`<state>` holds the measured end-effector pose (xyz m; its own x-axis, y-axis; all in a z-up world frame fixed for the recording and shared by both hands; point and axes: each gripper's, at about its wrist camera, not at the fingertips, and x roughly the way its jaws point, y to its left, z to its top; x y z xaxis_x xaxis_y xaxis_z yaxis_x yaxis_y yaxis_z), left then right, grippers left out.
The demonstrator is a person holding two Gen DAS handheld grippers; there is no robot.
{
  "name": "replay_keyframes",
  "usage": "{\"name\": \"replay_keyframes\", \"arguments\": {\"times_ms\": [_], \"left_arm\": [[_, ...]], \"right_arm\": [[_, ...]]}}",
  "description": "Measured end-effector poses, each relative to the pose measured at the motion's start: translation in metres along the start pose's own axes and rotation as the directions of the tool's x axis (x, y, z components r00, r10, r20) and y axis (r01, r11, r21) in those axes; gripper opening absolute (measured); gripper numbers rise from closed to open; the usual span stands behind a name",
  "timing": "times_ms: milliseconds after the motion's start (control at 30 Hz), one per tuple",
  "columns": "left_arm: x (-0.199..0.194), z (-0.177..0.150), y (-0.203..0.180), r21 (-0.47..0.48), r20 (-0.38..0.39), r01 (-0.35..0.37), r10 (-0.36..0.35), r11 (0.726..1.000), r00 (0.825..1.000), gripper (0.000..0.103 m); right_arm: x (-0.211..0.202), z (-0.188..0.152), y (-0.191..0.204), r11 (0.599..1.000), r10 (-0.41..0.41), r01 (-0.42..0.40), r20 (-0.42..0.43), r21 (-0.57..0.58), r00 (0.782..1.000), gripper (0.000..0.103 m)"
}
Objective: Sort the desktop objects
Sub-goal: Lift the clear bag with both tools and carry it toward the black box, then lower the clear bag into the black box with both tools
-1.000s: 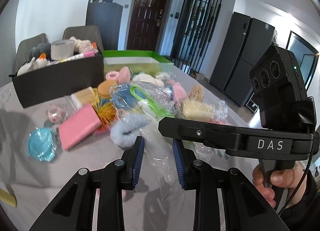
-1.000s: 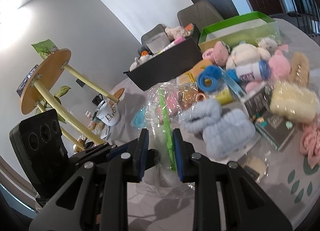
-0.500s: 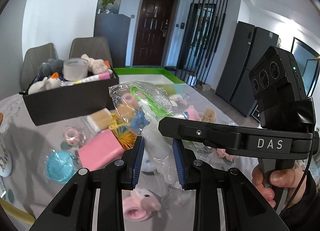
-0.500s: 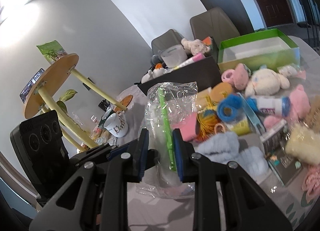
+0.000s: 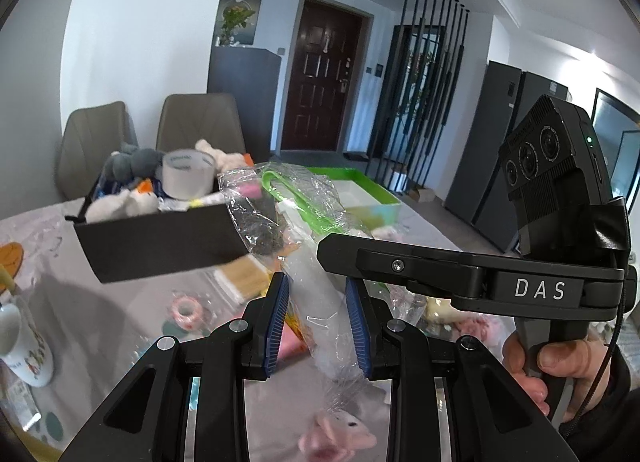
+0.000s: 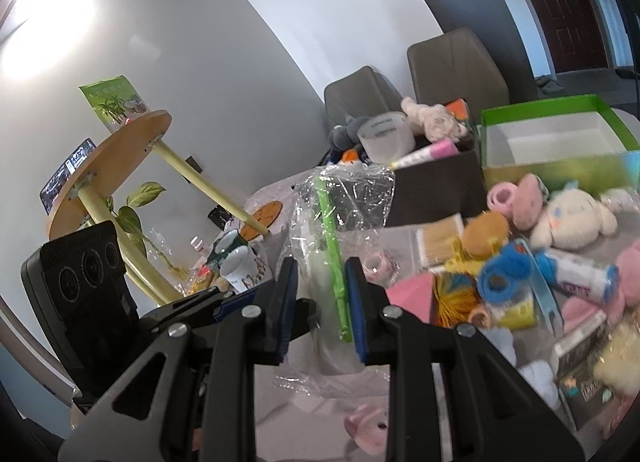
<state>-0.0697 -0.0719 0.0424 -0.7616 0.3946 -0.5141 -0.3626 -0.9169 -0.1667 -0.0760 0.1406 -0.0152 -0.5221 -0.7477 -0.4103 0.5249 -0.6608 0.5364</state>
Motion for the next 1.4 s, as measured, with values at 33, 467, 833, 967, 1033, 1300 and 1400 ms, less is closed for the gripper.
{"name": "replay_keyframes", "arguments": {"times_ms": [33, 467, 833, 967, 1033, 1300, 1400], "left_arm": [[-0.001, 0.003, 0.003, 0.0, 0.006, -0.003, 0.003, 1.0, 1.0, 0.03], [0.0, 0.043, 0.027, 0.01, 0.067, -0.036, 0.035, 0.999, 0.997, 0.03], [0.004, 0.071, 0.052, -0.004, 0.107, -0.062, 0.062, 0.998, 0.992, 0.03], [0.006, 0.08, 0.063, -0.009, 0.12, -0.073, 0.074, 0.997, 0.99, 0.03], [0.007, 0.084, 0.067, -0.01, 0.127, -0.079, 0.08, 0.997, 0.989, 0.03], [0.015, 0.099, 0.087, -0.021, 0.149, -0.099, 0.101, 0.995, 0.984, 0.03], [0.018, 0.105, 0.093, -0.027, 0.156, -0.1, 0.103, 0.995, 0.982, 0.03]], "right_arm": [[0.002, 0.004, 0.002, 1.0, 0.003, -0.003, 0.003, -0.004, 1.0, 0.025], [0.023, 0.046, 0.018, 0.998, 0.033, -0.031, 0.042, -0.046, 0.999, 0.025], [0.044, 0.082, 0.026, 0.995, 0.07, -0.065, 0.067, -0.075, 0.995, 0.025], [0.053, 0.093, 0.027, 0.993, 0.084, -0.078, 0.068, -0.083, 0.994, 0.025], [0.059, 0.099, 0.028, 0.992, 0.094, -0.088, 0.069, -0.087, 0.993, 0.025], [0.077, 0.119, 0.027, 0.99, 0.118, -0.111, 0.074, -0.092, 0.99, 0.025], [0.084, 0.127, 0.027, 0.989, 0.124, -0.116, 0.076, -0.095, 0.989, 0.025]]}}
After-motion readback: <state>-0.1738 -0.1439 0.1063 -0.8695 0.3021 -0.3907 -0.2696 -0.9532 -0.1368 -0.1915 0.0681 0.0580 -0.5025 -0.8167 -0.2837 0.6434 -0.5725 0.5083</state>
